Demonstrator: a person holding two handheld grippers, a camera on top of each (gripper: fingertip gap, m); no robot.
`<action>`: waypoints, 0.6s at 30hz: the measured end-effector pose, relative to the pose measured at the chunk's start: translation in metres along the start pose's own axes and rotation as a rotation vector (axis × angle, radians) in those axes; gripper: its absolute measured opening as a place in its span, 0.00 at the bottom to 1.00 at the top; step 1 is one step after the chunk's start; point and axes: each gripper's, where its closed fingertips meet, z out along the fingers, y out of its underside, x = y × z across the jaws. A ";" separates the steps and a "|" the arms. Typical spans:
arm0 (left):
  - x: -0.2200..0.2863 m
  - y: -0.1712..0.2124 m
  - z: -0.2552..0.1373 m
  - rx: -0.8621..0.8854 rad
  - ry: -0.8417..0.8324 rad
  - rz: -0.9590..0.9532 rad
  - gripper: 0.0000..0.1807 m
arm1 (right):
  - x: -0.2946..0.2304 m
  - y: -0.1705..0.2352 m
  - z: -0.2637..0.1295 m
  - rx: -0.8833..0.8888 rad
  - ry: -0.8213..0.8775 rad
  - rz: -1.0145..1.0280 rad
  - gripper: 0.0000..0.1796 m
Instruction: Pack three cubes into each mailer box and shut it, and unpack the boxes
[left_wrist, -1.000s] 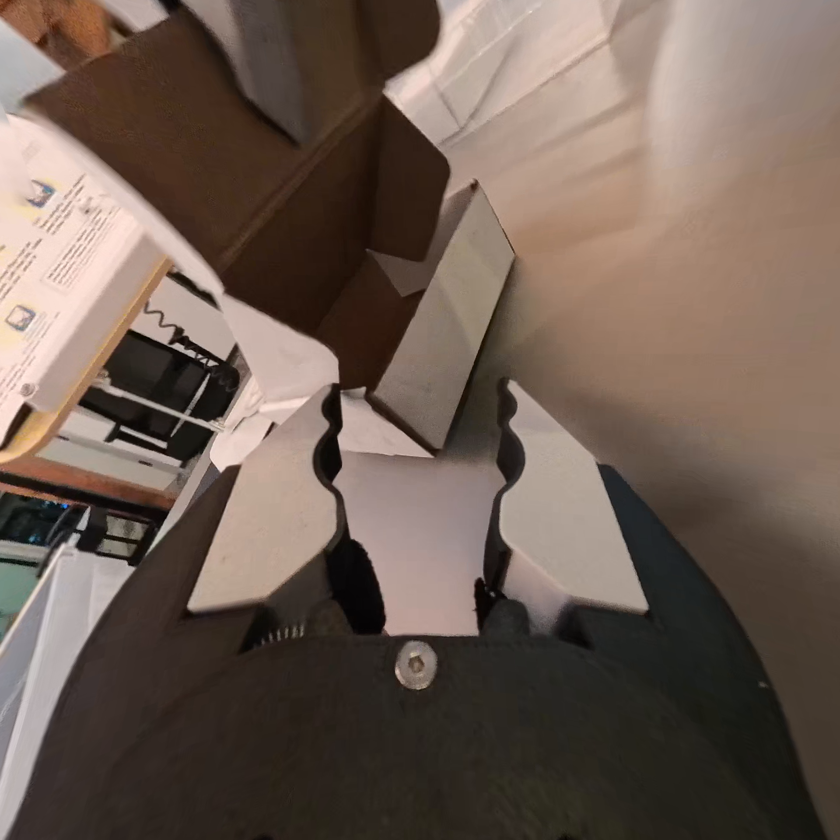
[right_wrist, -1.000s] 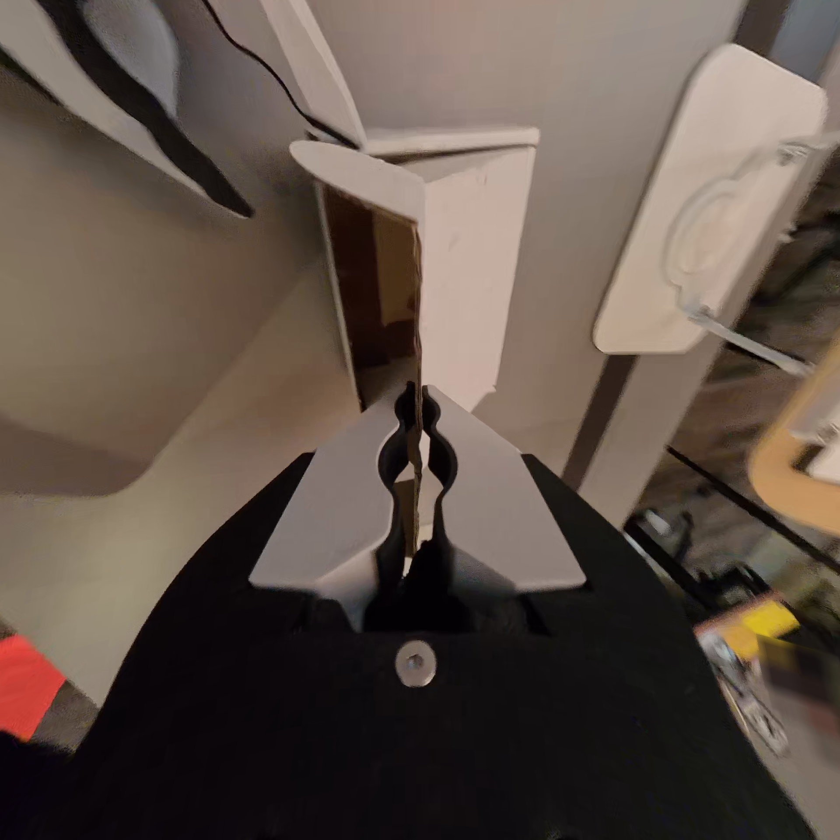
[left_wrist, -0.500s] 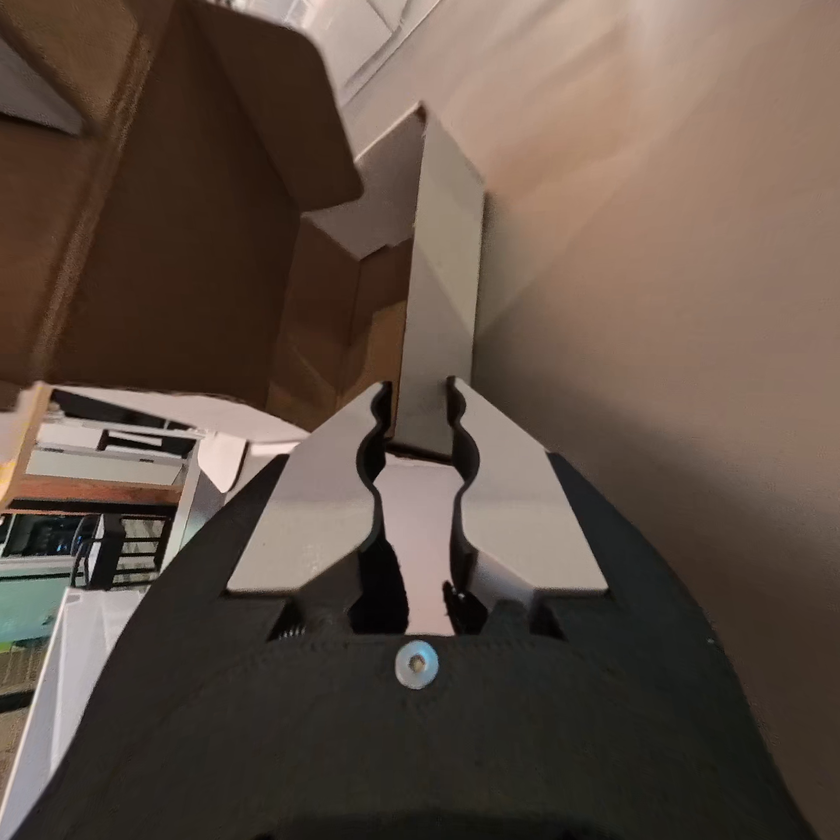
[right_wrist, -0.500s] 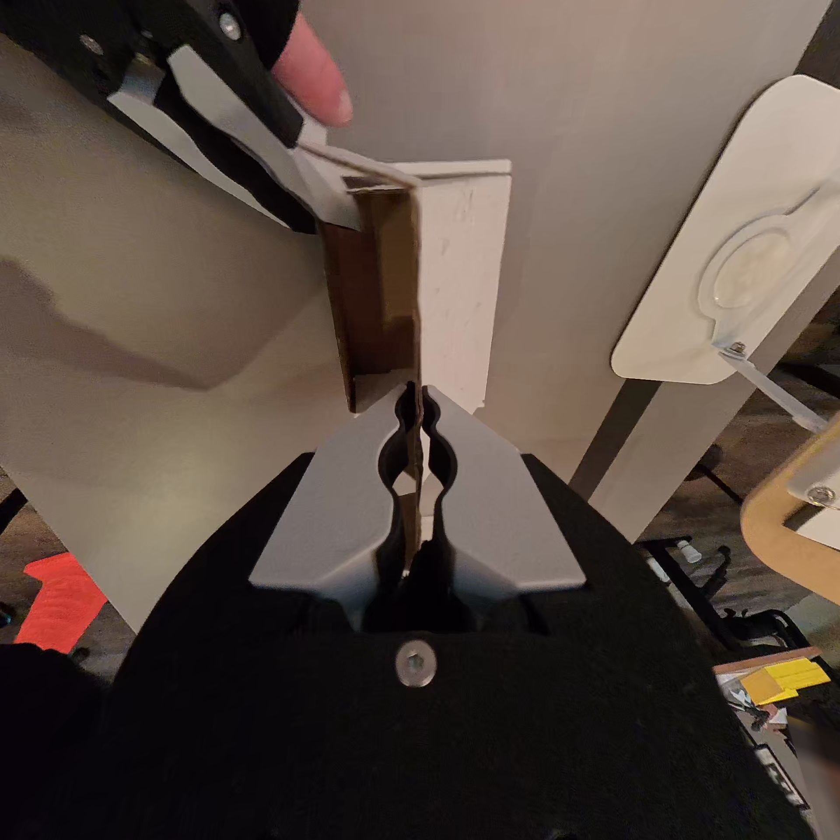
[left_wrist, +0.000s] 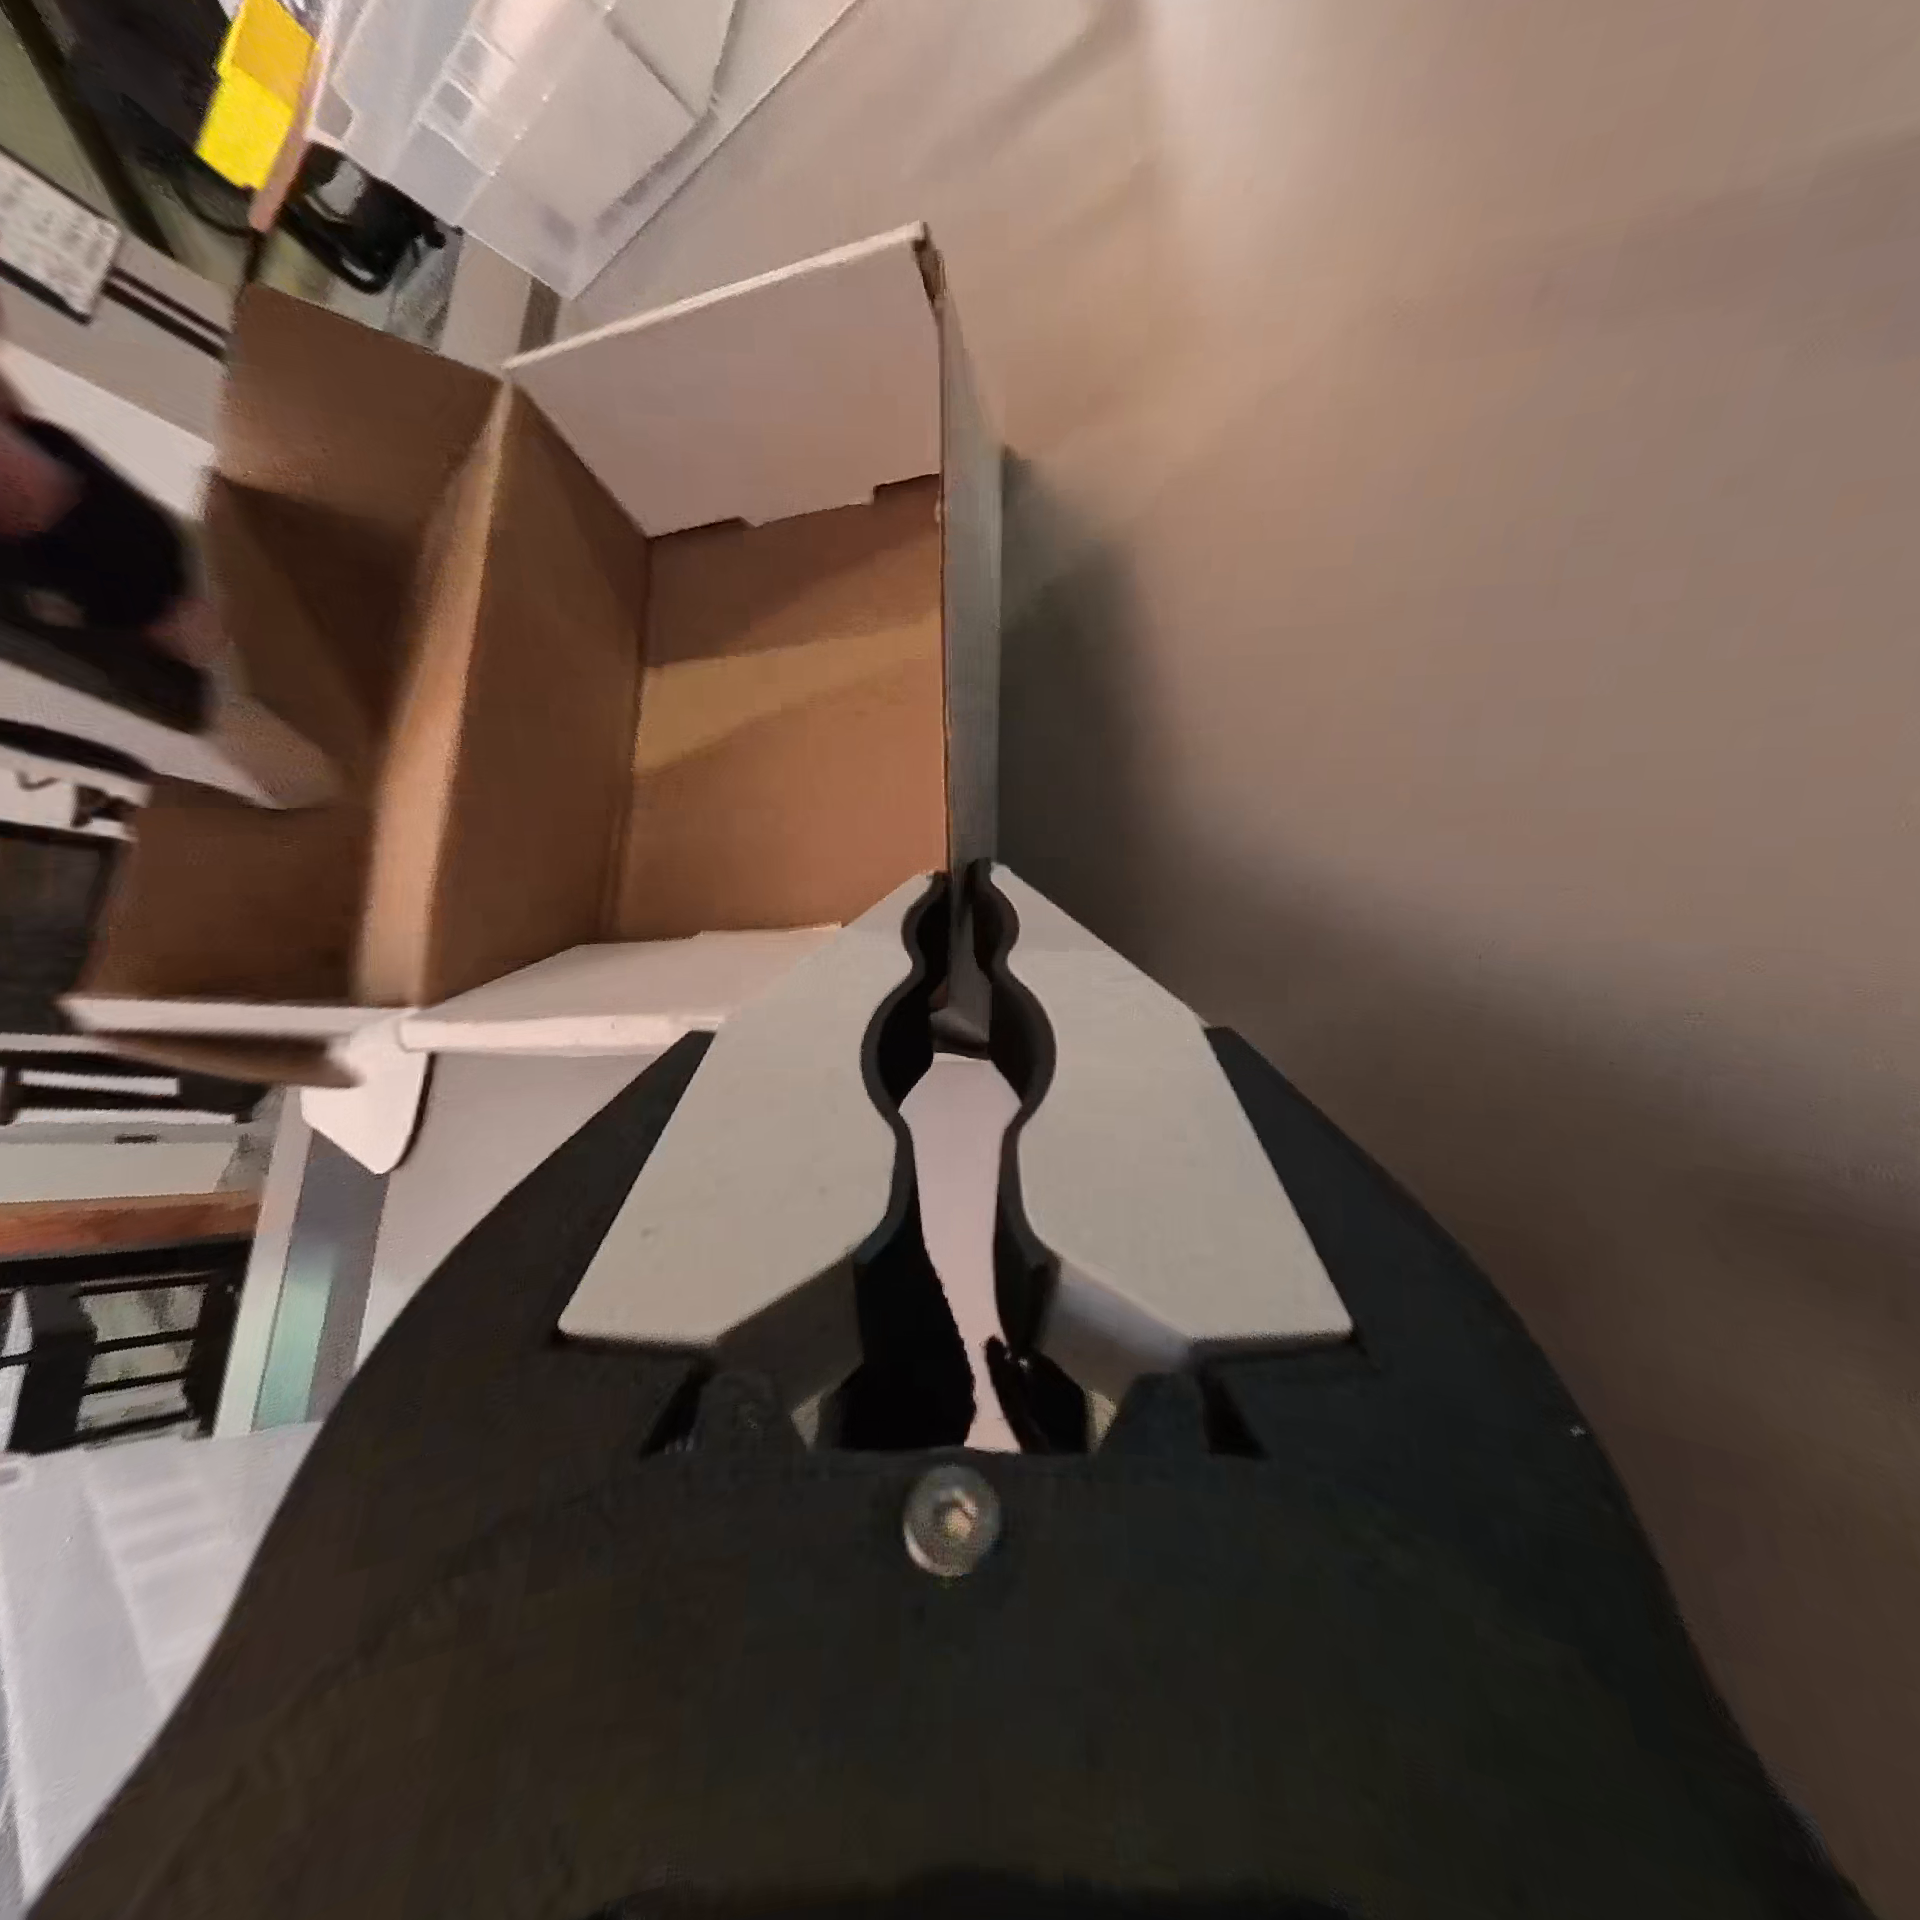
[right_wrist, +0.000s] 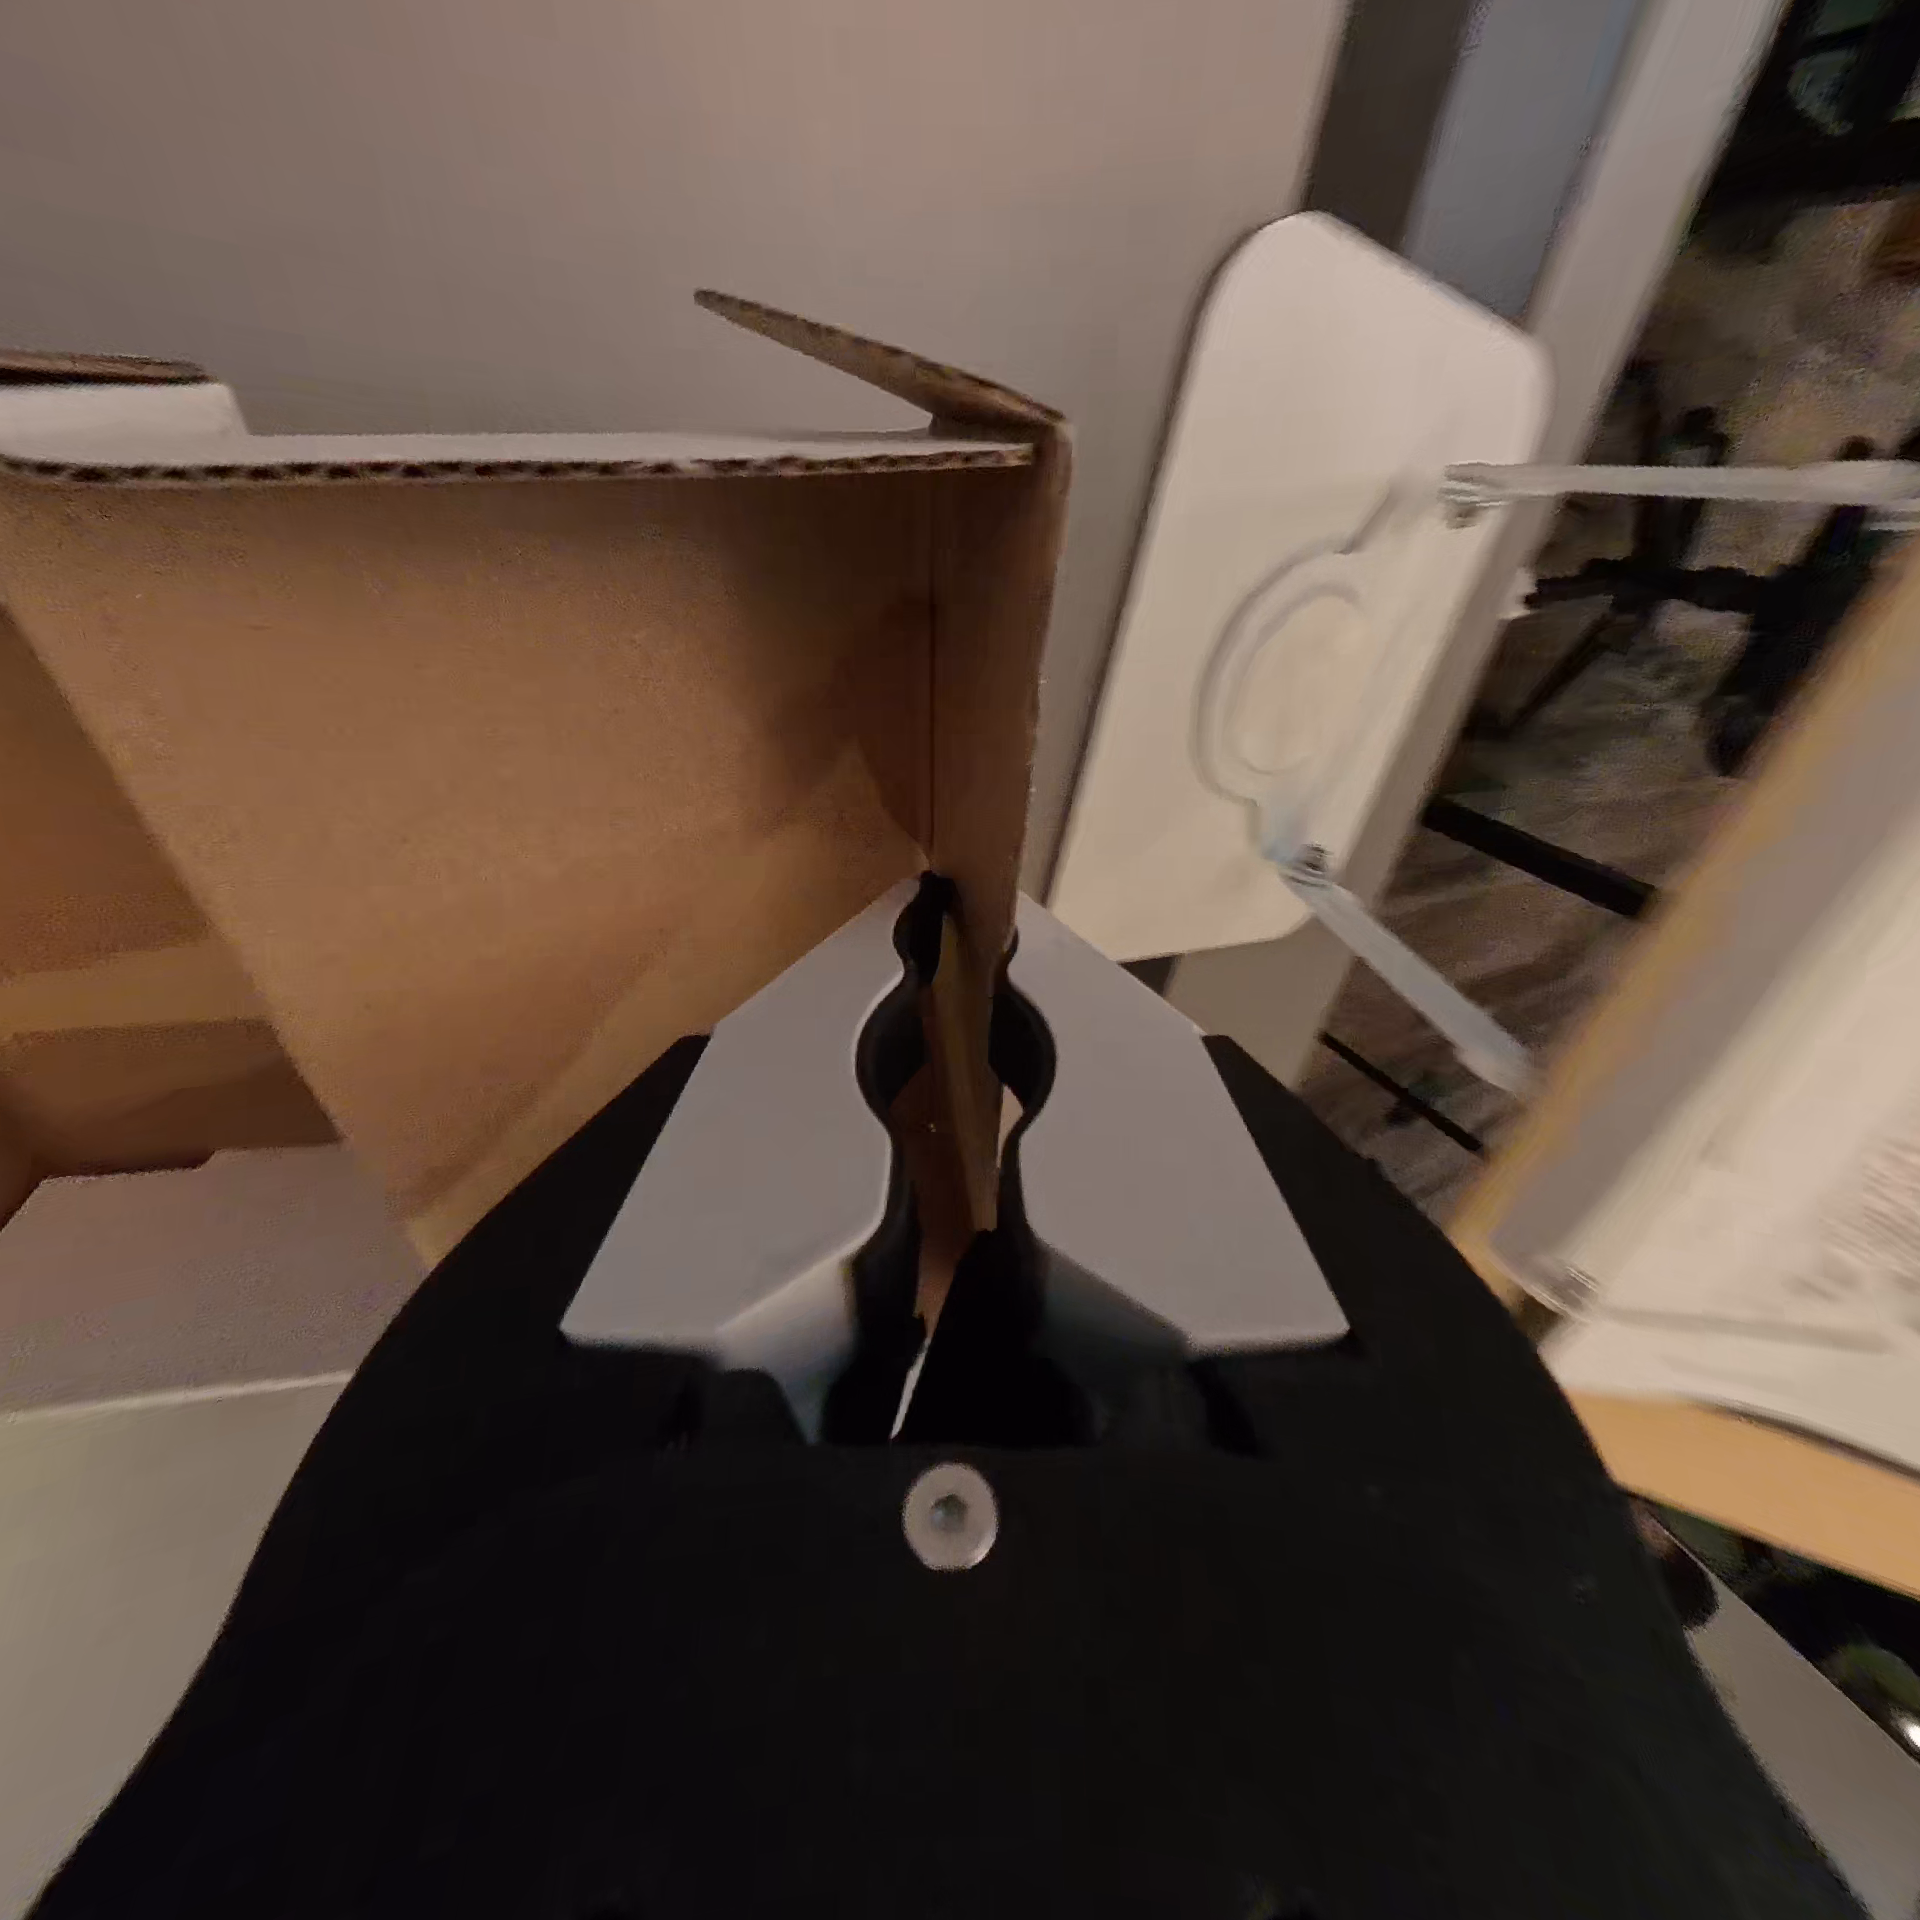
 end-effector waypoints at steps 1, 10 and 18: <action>0.002 -0.002 -0.002 0.012 0.025 -0.009 0.01 | -0.009 0.004 0.013 -0.001 -0.041 0.023 0.03; 0.016 -0.013 -0.006 0.039 0.180 -0.088 0.01 | -0.022 0.011 0.031 0.094 -0.034 0.185 0.21; 0.016 -0.017 -0.003 0.036 0.255 -0.162 0.00 | -0.010 0.020 -0.086 0.334 -0.036 0.342 0.42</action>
